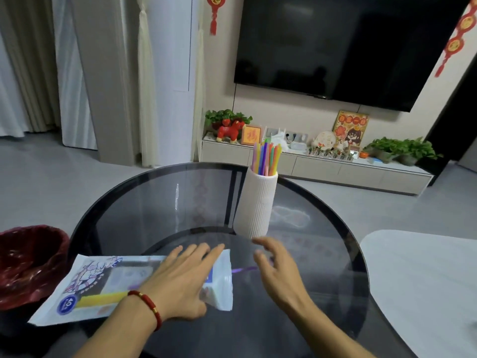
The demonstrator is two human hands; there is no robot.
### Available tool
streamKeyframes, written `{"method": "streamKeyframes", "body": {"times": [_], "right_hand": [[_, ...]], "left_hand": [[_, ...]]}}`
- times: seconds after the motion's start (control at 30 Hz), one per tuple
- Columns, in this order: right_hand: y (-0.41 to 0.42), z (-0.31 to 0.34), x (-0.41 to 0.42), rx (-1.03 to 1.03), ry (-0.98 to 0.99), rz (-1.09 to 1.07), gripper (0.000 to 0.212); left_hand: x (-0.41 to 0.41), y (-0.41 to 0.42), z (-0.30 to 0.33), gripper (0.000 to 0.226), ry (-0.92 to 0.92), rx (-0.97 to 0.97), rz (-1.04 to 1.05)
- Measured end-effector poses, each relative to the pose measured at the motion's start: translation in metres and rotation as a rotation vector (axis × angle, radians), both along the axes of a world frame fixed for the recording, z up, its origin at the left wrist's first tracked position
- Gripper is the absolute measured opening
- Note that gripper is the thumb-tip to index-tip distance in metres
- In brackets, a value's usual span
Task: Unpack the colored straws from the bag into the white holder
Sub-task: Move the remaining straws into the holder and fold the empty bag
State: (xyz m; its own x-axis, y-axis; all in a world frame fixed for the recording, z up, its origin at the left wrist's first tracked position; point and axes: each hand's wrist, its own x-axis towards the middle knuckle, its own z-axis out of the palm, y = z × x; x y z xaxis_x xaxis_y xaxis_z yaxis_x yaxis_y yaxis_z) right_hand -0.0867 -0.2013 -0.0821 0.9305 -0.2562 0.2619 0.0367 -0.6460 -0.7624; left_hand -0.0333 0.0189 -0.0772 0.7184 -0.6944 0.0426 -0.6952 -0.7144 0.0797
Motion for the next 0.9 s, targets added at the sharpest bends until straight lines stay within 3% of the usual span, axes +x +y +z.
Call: {"method": "streamKeyframes", "body": {"times": [0.07,0.23,0.4,0.6,0.73,0.9], "right_hand": [[0.006,-0.011,-0.001,0.171,0.13,0.044,0.03],[0.032,-0.01,-0.005,0.831,0.364,0.117,0.038],[0.044,-0.014,-0.008,1.104,0.432,0.094,0.033],[0.044,-0.009,-0.003,1.329,0.477,0.117,0.029],[0.039,-0.011,0.004,1.358,0.499,0.143,0.028],[0.026,-0.012,0.008,1.318,0.426,0.216,0.018]], "left_hand": [[0.0,-0.002,0.007,0.108,-0.091,-0.009,-0.003],[-0.011,-0.02,0.024,0.113,-0.336,0.113,-0.004],[-0.019,-0.036,0.039,0.116,-0.457,0.35,-0.057],[-0.014,-0.042,0.069,0.1,-0.621,0.536,-0.138],[-0.009,-0.044,0.082,0.084,-0.706,0.574,-0.186],[-0.007,-0.045,0.086,0.084,-0.758,0.564,-0.221]]}}
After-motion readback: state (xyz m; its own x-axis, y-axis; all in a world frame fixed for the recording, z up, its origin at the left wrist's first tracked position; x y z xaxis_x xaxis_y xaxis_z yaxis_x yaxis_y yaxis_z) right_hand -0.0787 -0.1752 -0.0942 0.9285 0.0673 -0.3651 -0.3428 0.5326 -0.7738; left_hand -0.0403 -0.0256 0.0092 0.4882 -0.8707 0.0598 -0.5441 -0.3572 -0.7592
